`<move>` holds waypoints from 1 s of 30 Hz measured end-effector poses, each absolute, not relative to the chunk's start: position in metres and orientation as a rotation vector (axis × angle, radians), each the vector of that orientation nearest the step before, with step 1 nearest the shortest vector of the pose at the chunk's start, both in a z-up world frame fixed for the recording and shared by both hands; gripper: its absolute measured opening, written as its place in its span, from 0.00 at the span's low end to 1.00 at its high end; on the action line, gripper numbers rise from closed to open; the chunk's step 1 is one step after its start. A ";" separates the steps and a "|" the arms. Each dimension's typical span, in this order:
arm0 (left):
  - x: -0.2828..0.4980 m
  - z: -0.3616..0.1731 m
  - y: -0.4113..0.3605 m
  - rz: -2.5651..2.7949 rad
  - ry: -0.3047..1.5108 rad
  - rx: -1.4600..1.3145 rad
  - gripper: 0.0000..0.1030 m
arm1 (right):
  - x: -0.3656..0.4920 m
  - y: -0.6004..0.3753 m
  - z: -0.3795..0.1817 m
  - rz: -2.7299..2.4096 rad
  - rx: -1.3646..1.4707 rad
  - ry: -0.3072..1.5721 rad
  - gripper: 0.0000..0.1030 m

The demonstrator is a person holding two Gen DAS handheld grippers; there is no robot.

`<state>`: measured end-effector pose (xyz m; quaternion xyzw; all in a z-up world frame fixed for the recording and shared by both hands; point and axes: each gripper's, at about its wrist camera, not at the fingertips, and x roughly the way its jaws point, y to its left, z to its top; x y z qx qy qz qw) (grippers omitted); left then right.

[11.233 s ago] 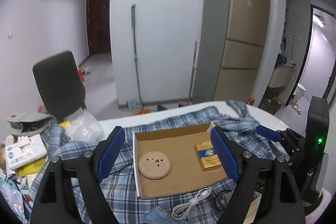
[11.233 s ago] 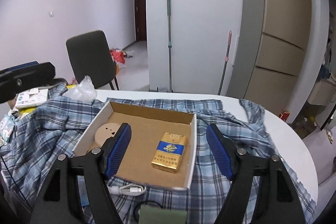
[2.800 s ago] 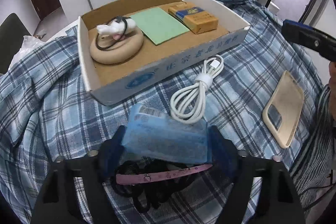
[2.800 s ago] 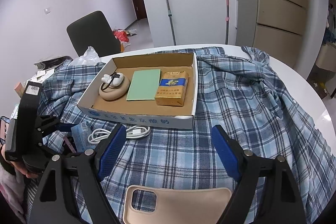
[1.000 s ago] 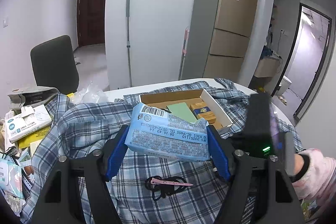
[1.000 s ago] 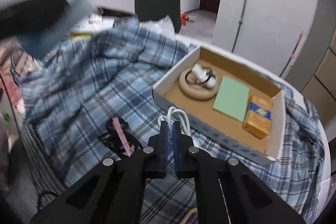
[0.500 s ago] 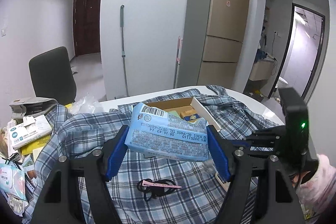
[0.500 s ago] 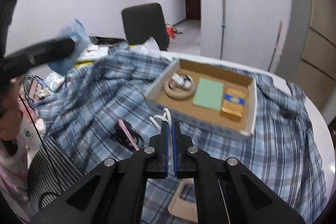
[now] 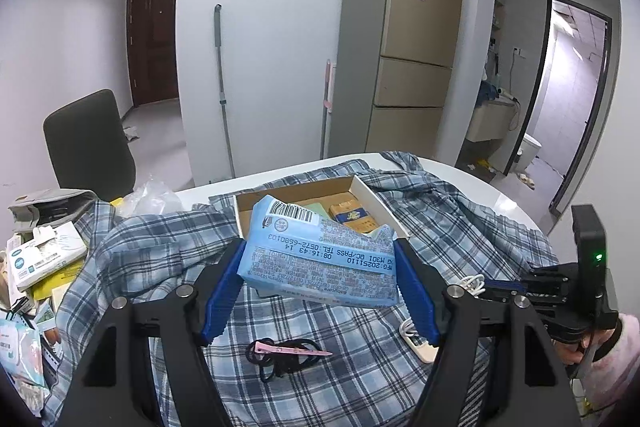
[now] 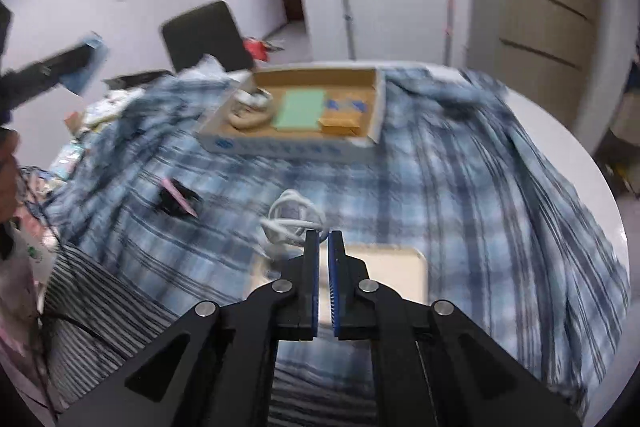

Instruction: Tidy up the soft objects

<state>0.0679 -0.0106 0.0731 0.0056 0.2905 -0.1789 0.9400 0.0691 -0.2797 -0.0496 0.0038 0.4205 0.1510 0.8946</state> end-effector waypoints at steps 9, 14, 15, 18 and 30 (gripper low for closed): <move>0.068 0.070 -0.031 -0.398 0.607 0.043 0.72 | 0.072 -0.324 -0.087 0.224 0.135 0.988 0.65; 0.067 0.070 -0.038 -0.400 0.614 0.056 0.72 | 0.067 -0.317 -0.088 0.292 0.078 1.000 0.65; 0.067 0.071 -0.039 -0.400 0.614 0.056 0.72 | 0.065 -0.314 -0.088 0.300 0.054 1.003 0.65; 0.066 0.071 -0.041 -0.404 0.614 0.060 0.72 | 0.056 -0.312 -0.091 0.327 0.006 1.027 0.65; 0.070 0.065 -0.052 -0.428 0.628 0.073 0.72 | 0.046 -0.298 -0.080 0.459 -0.096 0.934 0.64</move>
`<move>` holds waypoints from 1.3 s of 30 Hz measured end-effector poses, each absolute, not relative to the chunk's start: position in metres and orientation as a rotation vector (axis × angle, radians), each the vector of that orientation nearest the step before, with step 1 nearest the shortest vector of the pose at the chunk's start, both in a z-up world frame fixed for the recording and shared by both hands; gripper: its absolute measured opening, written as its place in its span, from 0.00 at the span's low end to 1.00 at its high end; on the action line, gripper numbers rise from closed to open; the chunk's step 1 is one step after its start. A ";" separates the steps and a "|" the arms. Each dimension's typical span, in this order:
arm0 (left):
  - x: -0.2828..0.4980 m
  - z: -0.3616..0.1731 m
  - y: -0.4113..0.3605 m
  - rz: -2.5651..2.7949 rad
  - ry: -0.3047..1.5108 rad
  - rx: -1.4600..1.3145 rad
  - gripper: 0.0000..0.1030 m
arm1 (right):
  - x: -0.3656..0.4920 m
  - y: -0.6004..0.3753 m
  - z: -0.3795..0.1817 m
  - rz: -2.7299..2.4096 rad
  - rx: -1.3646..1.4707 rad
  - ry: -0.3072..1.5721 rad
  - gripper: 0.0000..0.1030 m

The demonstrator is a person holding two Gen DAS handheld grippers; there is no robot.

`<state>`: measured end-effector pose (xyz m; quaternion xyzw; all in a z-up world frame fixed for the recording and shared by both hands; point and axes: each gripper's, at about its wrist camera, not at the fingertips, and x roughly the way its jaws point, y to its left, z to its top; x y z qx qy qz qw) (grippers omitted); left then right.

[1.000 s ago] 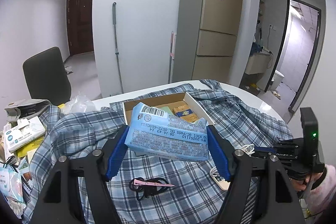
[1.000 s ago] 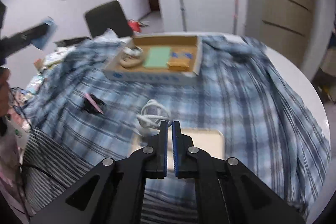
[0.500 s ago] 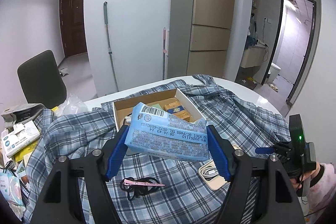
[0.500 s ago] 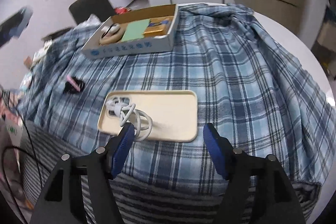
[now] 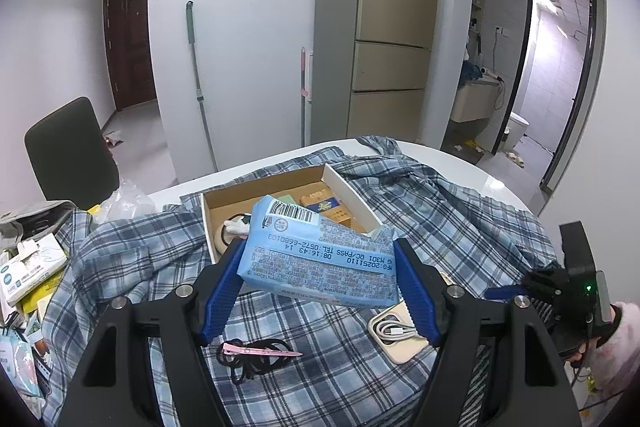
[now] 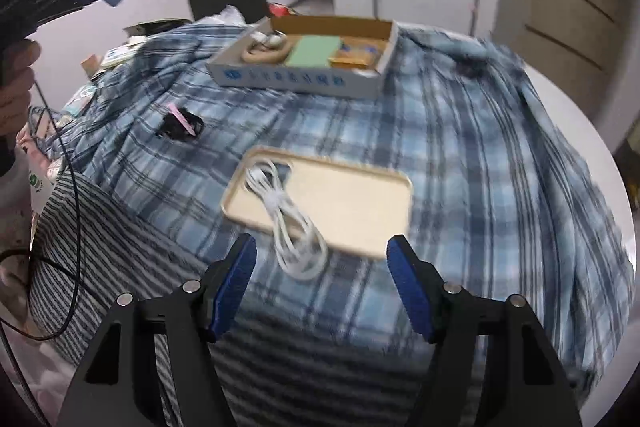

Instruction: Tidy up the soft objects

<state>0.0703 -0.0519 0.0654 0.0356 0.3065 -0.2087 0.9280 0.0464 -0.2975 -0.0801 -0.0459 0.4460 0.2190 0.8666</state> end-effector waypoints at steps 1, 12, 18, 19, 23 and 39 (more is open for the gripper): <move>0.070 0.066 -0.053 -0.430 0.629 0.075 0.72 | 0.051 -0.293 -0.081 0.483 -0.110 0.932 0.62; 0.064 0.066 -0.046 -0.406 0.632 0.078 0.72 | 0.076 -0.270 -0.110 0.545 -0.169 1.026 0.43; 0.065 0.064 -0.041 -0.401 0.639 0.069 0.72 | 0.073 -0.272 -0.111 0.522 -0.174 1.017 0.30; 0.065 0.064 -0.041 -0.400 0.638 0.069 0.72 | 0.071 -0.271 -0.110 0.509 -0.189 1.005 0.28; 0.064 0.064 -0.040 -0.404 0.634 0.067 0.72 | 0.068 -0.277 -0.099 0.502 -0.124 0.977 0.24; 0.051 0.080 -0.039 -0.398 0.590 0.056 0.72 | 0.047 -0.286 -0.015 0.342 -0.038 0.651 0.20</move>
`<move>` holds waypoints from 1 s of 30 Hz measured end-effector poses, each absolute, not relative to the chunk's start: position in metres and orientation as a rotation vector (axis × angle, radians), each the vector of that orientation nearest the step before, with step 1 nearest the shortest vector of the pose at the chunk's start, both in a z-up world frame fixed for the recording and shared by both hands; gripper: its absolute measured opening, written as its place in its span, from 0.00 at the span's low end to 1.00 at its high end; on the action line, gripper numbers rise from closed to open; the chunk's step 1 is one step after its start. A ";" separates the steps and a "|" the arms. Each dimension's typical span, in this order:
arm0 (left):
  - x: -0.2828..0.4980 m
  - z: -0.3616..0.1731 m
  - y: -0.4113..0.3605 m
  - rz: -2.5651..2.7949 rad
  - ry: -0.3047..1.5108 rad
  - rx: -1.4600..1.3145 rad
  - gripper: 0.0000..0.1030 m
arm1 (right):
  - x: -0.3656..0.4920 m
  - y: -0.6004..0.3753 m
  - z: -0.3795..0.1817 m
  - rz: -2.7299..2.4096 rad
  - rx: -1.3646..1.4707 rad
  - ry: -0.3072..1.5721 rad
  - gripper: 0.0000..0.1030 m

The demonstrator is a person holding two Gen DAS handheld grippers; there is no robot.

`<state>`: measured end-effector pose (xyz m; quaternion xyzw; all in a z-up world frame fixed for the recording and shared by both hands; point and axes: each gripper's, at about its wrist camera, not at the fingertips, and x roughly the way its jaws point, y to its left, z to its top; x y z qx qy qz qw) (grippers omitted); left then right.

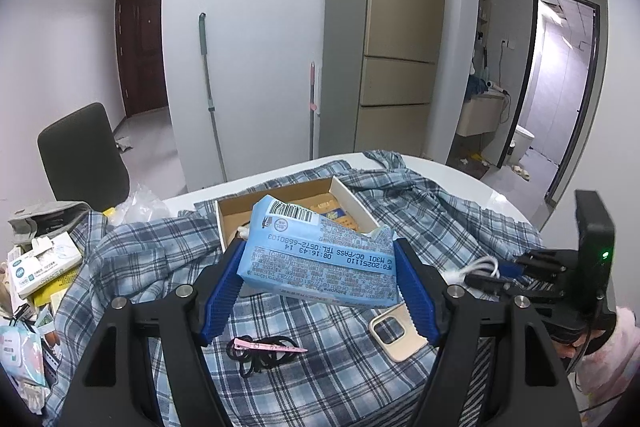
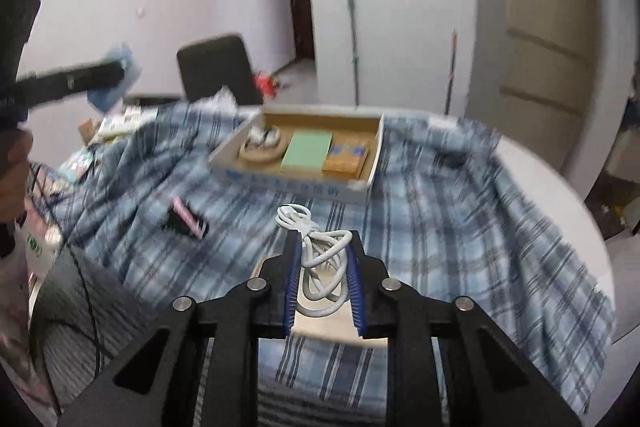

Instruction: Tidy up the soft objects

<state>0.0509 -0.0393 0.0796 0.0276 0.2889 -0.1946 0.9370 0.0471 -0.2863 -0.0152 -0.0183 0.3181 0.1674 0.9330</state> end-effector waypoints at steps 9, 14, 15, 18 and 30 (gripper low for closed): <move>0.052 0.099 -0.042 -0.357 0.524 0.029 0.72 | 0.059 -0.277 0.047 0.258 -0.026 0.414 0.20; 0.061 0.116 -0.044 -0.270 0.435 0.016 0.72 | 0.083 -0.271 0.081 0.224 0.011 0.322 0.20; 0.065 0.120 -0.045 -0.255 0.416 0.011 0.72 | 0.090 -0.269 0.086 0.217 0.017 0.306 0.20; 0.077 0.131 -0.048 -0.232 0.376 -0.019 0.72 | 0.109 -0.263 0.097 0.205 0.032 0.284 0.20; 0.181 0.140 -0.050 -0.212 0.406 -0.090 0.73 | 0.195 -0.239 0.076 0.211 0.029 0.356 0.20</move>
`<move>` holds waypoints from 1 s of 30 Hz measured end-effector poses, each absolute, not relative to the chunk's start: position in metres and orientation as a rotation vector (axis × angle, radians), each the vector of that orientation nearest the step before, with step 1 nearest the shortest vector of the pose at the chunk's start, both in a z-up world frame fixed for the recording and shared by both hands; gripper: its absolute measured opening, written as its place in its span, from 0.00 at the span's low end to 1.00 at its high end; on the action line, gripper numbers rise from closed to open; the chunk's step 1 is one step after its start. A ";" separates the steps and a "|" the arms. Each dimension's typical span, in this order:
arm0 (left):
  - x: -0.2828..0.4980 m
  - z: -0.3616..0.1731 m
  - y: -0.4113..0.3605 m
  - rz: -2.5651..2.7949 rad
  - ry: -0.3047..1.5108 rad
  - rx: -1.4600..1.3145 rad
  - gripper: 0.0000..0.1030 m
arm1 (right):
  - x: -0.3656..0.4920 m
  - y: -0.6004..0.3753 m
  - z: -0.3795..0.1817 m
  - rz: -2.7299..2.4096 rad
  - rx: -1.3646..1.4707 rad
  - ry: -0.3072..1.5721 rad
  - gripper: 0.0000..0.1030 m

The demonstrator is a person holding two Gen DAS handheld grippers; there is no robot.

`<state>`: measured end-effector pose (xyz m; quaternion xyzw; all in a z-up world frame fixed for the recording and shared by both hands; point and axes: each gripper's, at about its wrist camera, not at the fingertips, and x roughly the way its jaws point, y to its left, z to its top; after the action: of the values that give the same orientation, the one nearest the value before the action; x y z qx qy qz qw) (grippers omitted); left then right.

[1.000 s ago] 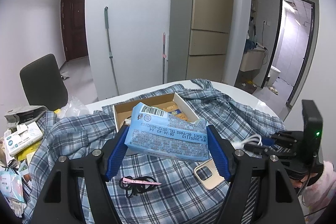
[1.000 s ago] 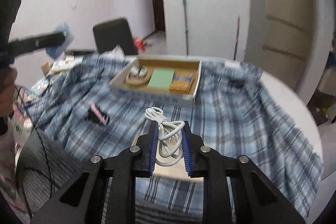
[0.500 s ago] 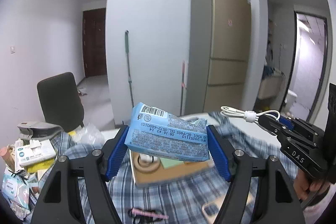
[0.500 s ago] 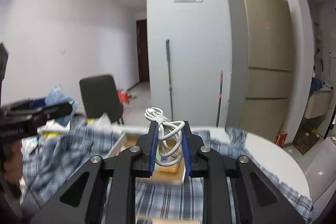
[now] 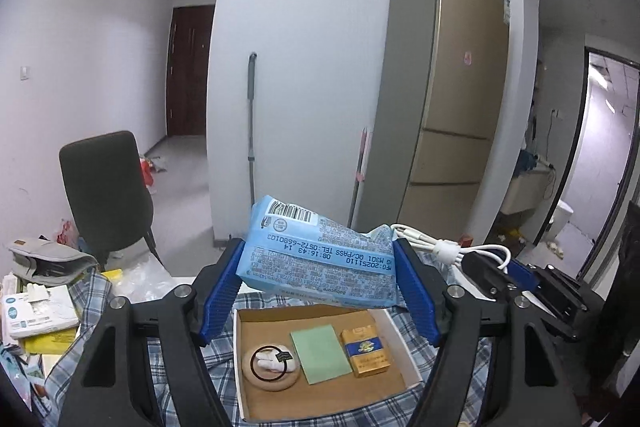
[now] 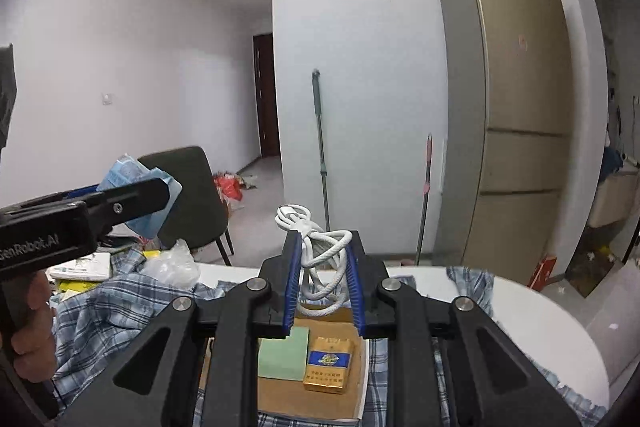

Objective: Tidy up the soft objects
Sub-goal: 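Lower the blue packet and white cable into the box and open both tools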

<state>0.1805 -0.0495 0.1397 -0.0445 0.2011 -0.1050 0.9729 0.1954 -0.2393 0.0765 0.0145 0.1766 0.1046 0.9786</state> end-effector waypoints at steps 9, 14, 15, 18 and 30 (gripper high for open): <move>0.241 0.083 -0.054 -0.207 0.580 -0.065 0.73 | 0.238 -0.237 0.011 0.194 0.026 0.537 0.20; 0.268 0.042 -0.049 -0.242 0.697 -0.126 0.73 | 0.254 -0.230 -0.014 0.216 -0.003 0.621 0.20; 0.273 0.035 -0.046 -0.255 0.723 -0.147 0.73 | 0.256 -0.229 -0.018 0.221 0.000 0.636 0.20; 0.280 0.018 -0.041 -0.258 0.763 -0.174 0.73 | 0.261 -0.227 -0.033 0.213 -0.011 0.666 0.20; 0.290 -0.010 -0.043 -0.278 0.827 -0.153 0.79 | 0.270 -0.223 -0.059 0.234 -0.027 0.742 0.24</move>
<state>0.2897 -0.0432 -0.0101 -0.0740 0.4003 -0.1343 0.9035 0.2701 -0.2227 -0.0590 -0.0133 0.3615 0.1139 0.9253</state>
